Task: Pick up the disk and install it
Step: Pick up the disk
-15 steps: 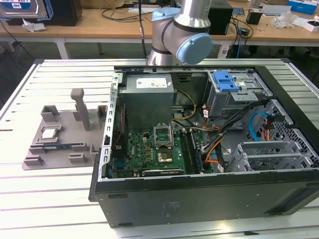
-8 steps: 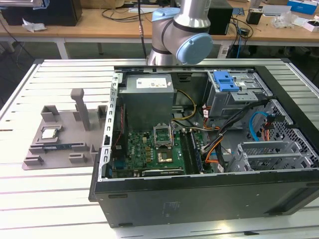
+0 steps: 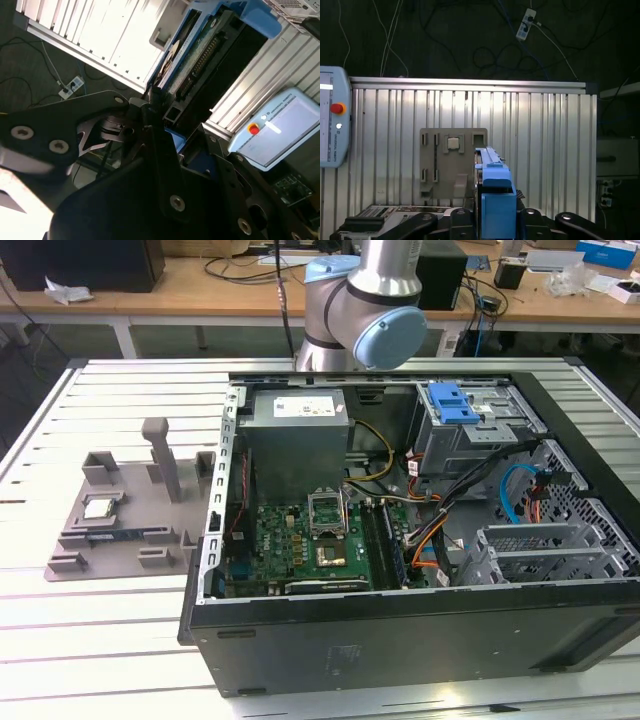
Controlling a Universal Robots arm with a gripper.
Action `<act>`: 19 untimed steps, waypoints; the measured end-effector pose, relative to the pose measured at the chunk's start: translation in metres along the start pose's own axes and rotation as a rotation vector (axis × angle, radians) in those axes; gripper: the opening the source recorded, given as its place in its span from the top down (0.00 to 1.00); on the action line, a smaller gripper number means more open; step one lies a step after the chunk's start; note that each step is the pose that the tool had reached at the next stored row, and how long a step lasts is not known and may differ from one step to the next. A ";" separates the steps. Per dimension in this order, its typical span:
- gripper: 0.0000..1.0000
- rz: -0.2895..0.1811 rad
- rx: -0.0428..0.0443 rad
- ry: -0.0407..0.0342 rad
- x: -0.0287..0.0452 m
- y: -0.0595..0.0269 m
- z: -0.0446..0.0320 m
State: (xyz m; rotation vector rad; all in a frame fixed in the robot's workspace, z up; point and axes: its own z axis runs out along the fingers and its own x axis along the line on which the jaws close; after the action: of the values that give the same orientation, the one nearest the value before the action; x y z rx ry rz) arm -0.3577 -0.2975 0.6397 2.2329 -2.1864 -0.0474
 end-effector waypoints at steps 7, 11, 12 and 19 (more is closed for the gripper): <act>0.63 0.000 0.0000 0.0001 -0.0003 0.0007 -0.0215; 0.63 0.000 0.0003 -0.0096 -0.0005 0.0011 -0.0303; 0.63 0.000 0.0003 -0.0161 -0.0004 0.0011 -0.0304; 0.63 -0.001 0.0004 -0.0253 -0.0002 0.0010 -0.0304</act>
State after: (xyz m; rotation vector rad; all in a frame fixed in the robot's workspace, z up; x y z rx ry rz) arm -0.3577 -0.2977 0.6702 2.2458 -2.1981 -0.0756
